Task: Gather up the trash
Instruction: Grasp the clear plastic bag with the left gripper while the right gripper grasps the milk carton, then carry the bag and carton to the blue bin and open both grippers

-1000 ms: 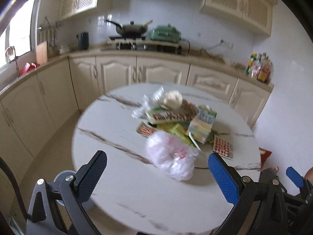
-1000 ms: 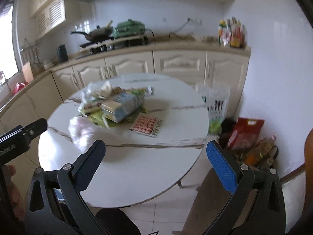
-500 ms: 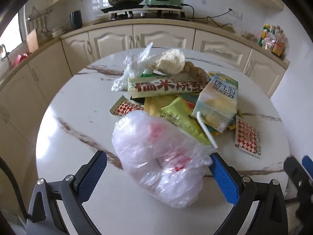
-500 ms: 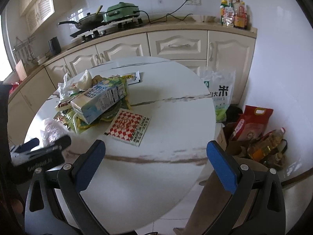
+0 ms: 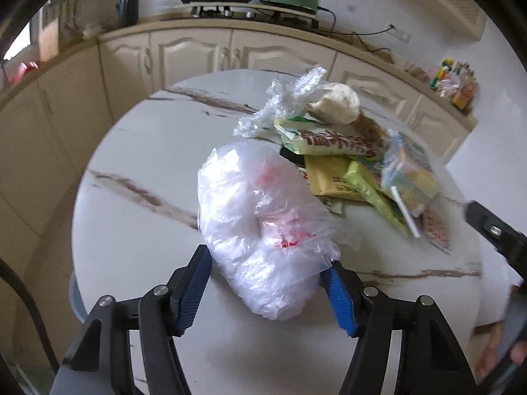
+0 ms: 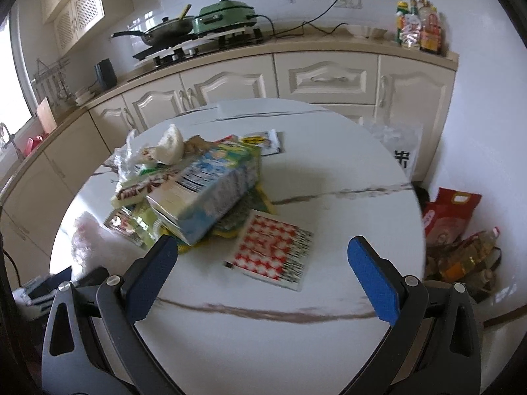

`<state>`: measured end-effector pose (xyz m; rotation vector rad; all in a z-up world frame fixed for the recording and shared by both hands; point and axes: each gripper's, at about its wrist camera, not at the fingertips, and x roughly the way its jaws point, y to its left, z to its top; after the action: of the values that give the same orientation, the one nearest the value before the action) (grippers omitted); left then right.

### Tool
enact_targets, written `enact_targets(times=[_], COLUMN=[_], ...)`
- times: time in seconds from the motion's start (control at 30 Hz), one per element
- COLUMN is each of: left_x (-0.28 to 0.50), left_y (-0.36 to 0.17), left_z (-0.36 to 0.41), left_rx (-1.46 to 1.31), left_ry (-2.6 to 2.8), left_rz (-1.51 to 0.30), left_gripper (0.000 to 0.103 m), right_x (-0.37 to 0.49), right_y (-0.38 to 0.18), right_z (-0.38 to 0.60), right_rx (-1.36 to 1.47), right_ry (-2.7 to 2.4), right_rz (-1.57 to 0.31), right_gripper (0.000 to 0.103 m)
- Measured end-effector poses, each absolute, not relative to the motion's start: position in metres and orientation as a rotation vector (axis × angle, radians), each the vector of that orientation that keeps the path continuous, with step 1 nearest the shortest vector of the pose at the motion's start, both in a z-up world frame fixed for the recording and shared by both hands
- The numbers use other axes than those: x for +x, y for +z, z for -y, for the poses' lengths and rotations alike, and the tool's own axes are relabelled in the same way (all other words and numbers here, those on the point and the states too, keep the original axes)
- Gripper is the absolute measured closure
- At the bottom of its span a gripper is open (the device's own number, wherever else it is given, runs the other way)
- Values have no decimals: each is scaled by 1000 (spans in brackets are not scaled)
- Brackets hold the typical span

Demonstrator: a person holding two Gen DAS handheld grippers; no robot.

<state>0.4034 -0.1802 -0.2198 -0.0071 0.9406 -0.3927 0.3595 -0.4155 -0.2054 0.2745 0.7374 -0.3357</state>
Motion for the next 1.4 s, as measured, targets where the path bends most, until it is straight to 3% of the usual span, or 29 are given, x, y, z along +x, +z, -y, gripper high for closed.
enact_targets(times=[0.1, 0.17, 0.23, 0.43, 0.5, 0.57, 0.97, 1.03, 1.07, 1.1, 1.27, 1.4], left_x=[400, 398, 403, 426, 425, 423, 404, 403, 403, 402, 400, 397], left_y=[-208, -201, -196, -219, -220, -219, -177, -169, -167, -163, -153, -157], left_z=[173, 170, 173, 184, 187, 187, 134, 117, 110, 101, 50, 5], left_rx=[-39, -84, -100, -57, -25, -29, -46, -60, -70, -83, -136, -152], left_ry=[-444, -480, -473, -382, -375, -403, -440, -430, -426, -422, -379, -318], left_rz=[-975, -968, -941, -1006, -986, -977, -854, -831, -826, -818, -779, -769], left_gripper=[31, 15, 13, 17, 32, 38, 38, 38, 38, 38, 38, 38], right_x=[368, 372, 376, 388, 393, 402, 480, 480, 478, 477, 460, 440], right_y=[-202, -200, -198, -198, -198, -199, -231, -236, -237, -237, -228, -205], right_z=[410, 408, 405, 407, 407, 405, 403, 402, 402, 401, 404, 396], right_rx=[287, 287, 290, 308, 311, 306, 337, 343, 340, 332, 326, 301], right_ry=[-328, -323, -322, -347, -342, -348, -437, -423, -423, -432, -470, -487], right_rz=[-736, -728, -723, -738, -740, -753, -919, -919, -920, -920, -876, -792], right_gripper=[0, 0, 0, 0, 0, 0, 0, 16, 37, 43, 56, 57])
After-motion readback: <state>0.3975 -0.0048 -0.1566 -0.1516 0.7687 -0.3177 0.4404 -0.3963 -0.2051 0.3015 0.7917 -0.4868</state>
